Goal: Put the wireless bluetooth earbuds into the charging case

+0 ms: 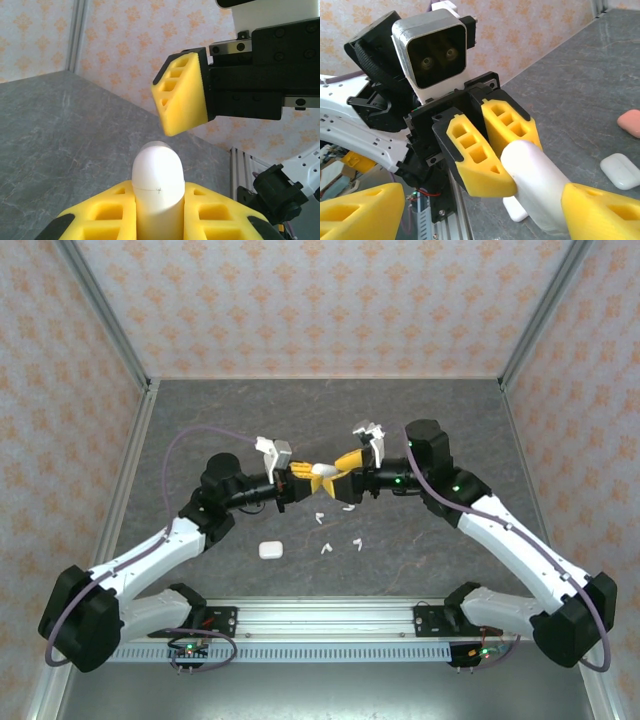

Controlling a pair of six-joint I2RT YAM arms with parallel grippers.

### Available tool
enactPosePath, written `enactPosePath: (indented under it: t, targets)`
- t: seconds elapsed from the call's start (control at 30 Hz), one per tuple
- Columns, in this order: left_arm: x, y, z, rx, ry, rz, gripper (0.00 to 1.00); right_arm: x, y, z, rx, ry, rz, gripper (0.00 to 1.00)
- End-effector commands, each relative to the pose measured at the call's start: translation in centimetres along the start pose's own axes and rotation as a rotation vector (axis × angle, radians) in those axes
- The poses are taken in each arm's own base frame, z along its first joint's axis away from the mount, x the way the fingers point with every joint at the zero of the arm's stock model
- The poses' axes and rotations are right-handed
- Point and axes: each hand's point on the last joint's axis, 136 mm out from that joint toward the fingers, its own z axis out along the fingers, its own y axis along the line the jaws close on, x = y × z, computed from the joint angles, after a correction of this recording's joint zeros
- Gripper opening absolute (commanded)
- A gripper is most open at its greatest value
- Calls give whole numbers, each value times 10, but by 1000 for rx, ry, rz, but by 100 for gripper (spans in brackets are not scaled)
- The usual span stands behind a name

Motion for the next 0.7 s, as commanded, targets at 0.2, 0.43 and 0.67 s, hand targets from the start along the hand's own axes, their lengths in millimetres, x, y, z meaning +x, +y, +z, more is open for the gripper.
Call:
enactPosePath:
  t: [0.2, 0.43, 0.67]
  targets:
    - [-4, 53, 16, -191, 52, -147, 0, -14, -98, -61, 618, -205, 131, 99]
    - [34, 136, 48, -398, 188, -384, 0, 11, -135, -73, 720, -304, 328, 99]
    - [61, 186, 81, -485, 237, -510, 0, 30, -147, -67, 720, -333, 414, 99]
